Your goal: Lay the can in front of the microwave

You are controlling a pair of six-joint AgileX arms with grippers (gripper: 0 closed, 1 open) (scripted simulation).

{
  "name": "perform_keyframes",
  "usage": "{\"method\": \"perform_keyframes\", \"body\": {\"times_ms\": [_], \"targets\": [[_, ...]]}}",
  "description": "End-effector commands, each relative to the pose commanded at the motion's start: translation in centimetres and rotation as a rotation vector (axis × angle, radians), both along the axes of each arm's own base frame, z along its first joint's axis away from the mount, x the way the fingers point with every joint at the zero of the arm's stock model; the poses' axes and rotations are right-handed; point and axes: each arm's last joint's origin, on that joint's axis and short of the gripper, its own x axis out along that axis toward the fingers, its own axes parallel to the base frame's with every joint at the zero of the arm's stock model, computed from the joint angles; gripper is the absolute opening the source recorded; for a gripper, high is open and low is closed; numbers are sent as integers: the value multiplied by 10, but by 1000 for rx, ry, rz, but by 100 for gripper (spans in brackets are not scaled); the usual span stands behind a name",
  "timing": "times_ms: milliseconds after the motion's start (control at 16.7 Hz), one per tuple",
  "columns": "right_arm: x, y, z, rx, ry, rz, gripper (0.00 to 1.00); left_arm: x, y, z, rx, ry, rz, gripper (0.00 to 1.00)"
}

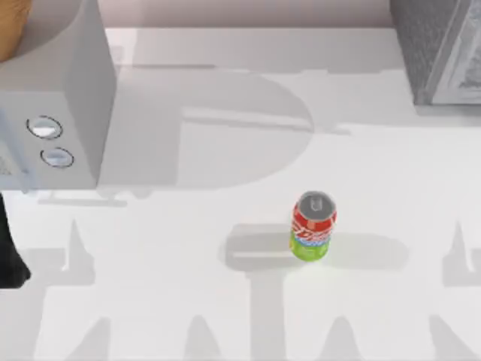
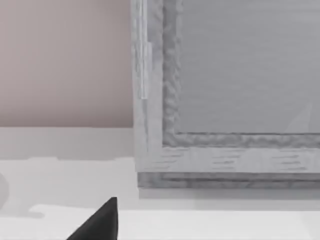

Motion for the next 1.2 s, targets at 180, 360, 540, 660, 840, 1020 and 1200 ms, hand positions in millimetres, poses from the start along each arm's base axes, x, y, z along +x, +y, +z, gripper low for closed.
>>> {"method": "perform_keyframes", "body": {"times_ms": [180,360,540,660,840,1020,1200], "targets": [[0,0,0,0,0,0,100,0,-1,1,1,10,-5,100],[0,0,0,0,0,0,100,2,-5,8,9,102,-53,100],[0,0,0,0,0,0,100,9,-14,22,32,283,-136,100],[0,0,0,0,0,0,100,19,-23,35,61,440,-202,100],[0,0,0,0,0,0,100,43,-43,54,129,709,-304,100],[0,0,0,0,0,0,100,76,-75,68,228,998,-395,100],[0,0,0,0,0,0,100,114,-119,72,352,1266,-465,100]]}}
